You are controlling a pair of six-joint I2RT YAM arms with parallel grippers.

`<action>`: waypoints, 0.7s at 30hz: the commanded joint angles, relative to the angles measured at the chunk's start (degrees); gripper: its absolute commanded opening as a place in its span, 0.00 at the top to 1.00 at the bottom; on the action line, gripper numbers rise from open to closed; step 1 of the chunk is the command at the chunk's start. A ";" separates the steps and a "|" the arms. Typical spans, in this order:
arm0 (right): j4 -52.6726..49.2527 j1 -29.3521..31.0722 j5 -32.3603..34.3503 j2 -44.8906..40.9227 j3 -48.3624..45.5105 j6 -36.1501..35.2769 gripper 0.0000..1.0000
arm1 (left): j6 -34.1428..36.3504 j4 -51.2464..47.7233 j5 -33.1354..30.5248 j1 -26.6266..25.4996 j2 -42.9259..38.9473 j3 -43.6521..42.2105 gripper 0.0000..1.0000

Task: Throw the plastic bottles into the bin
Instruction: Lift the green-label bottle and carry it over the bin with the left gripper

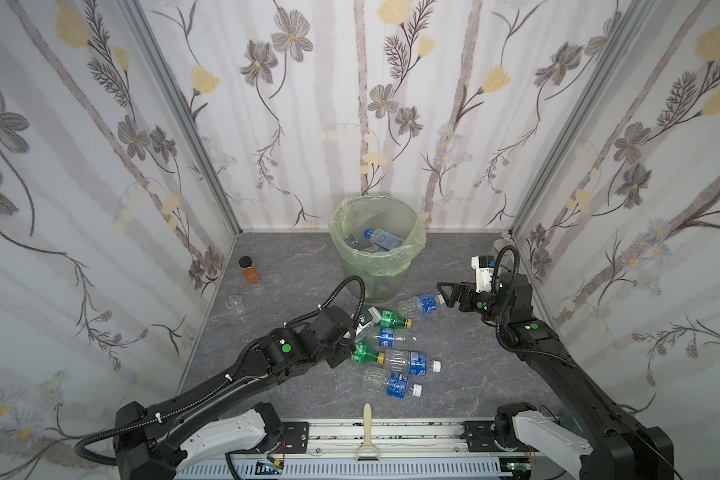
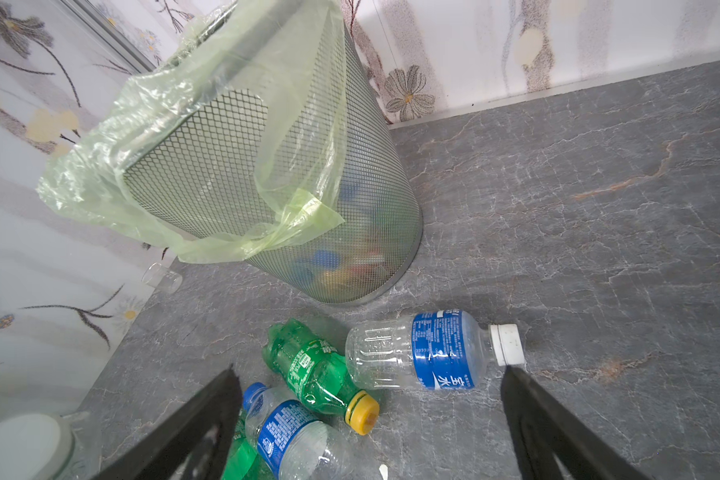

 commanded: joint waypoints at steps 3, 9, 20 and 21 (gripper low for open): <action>0.08 0.07 -0.57 0.03 -0.19 -1.07 0.02 | -11.46 6.68 -10.47 1.02 -0.58 2.26 0.53; -0.86 0.40 -0.75 1.00 0.51 -1.28 0.03 | -23.03 10.60 -15.64 5.40 -1.90 1.99 0.54; -1.20 2.88 1.92 4.92 1.30 -1.40 0.03 | -28.73 16.27 -9.02 10.73 -12.79 -7.01 0.47; -1.39 3.49 2.88 5.21 1.22 -1.31 0.03 | -28.23 16.39 -8.03 11.22 -11.89 -5.79 0.47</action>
